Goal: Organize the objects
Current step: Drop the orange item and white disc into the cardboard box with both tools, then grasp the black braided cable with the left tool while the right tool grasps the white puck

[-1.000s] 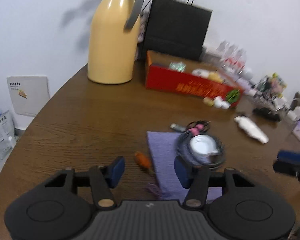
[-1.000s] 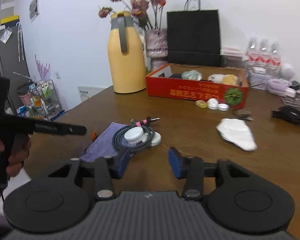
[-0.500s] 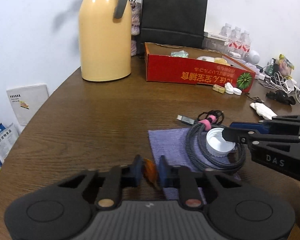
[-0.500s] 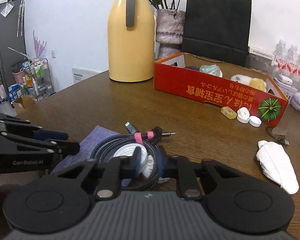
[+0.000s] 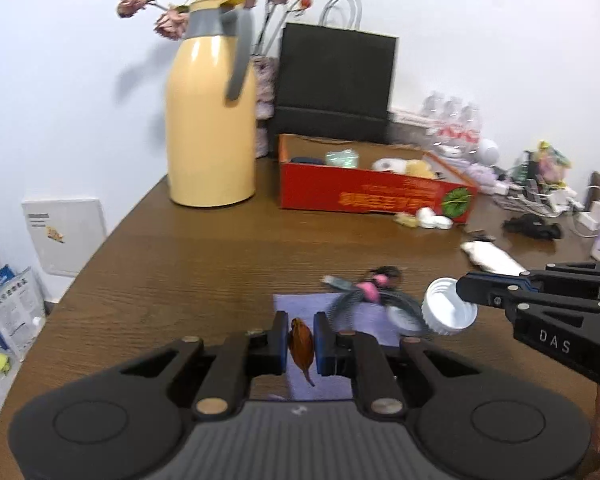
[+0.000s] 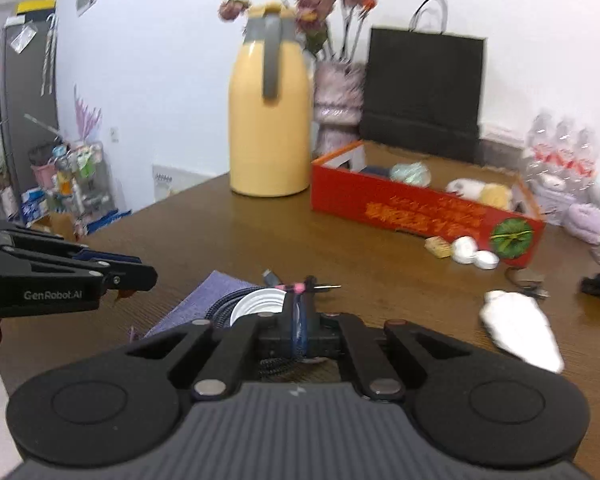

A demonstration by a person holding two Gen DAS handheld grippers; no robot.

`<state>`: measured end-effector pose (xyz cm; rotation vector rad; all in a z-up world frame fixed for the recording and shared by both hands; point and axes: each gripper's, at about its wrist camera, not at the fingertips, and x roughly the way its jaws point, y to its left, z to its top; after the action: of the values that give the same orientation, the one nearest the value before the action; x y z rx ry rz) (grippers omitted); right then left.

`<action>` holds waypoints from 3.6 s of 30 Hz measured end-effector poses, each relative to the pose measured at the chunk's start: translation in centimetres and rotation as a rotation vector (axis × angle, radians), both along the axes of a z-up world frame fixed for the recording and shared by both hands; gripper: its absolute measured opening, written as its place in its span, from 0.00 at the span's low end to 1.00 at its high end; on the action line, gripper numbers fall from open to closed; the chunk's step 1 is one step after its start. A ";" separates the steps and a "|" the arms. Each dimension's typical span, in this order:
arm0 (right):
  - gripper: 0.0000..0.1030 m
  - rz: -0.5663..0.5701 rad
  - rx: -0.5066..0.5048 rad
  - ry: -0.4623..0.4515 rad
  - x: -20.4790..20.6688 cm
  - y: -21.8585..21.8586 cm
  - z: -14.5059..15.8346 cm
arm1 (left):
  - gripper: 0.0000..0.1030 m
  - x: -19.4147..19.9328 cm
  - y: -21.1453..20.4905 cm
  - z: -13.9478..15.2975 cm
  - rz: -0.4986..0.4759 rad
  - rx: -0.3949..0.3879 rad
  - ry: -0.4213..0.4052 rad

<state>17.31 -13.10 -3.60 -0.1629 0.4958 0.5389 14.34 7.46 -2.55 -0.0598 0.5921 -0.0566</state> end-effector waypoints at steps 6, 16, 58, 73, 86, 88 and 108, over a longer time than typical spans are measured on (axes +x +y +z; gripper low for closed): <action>0.03 -0.119 0.015 0.024 -2.5 -4.9 0.3 | 0.11 -2.1 -4.0 0.2 -0.115 -0.015 0.000; 0.03 -0.226 0.067 0.056 -3.1 -9.8 -0.2 | 0.11 1.4 -5.3 2.5 -0.246 -0.100 -0.006; 0.95 -0.143 0.113 -0.021 14.4 -12.9 9.6 | 0.88 11.4 -4.8 11.3 -0.186 -0.074 -0.169; 0.99 -0.098 0.061 0.033 -9.5 -16.6 3.4 | 0.97 -3.5 -2.7 3.0 -0.145 -0.125 -0.137; 0.63 -0.147 0.051 0.126 -2.8 -11.3 -0.8 | 0.83 7.7 -6.5 -4.8 -0.196 0.128 0.039; 0.51 -0.127 0.076 0.135 -1.3 -10.4 -1.2 | 0.75 7.6 -6.3 -5.1 -0.219 0.125 0.030; 0.29 0.143 0.024 0.297 8.5 -2.1 -3.8 | 0.60 7.3 -4.1 -4.2 -0.240 0.091 0.065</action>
<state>25.79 -15.23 -7.42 -0.0951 0.7705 0.7134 21.64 3.39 -6.78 0.0980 0.6639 -0.2610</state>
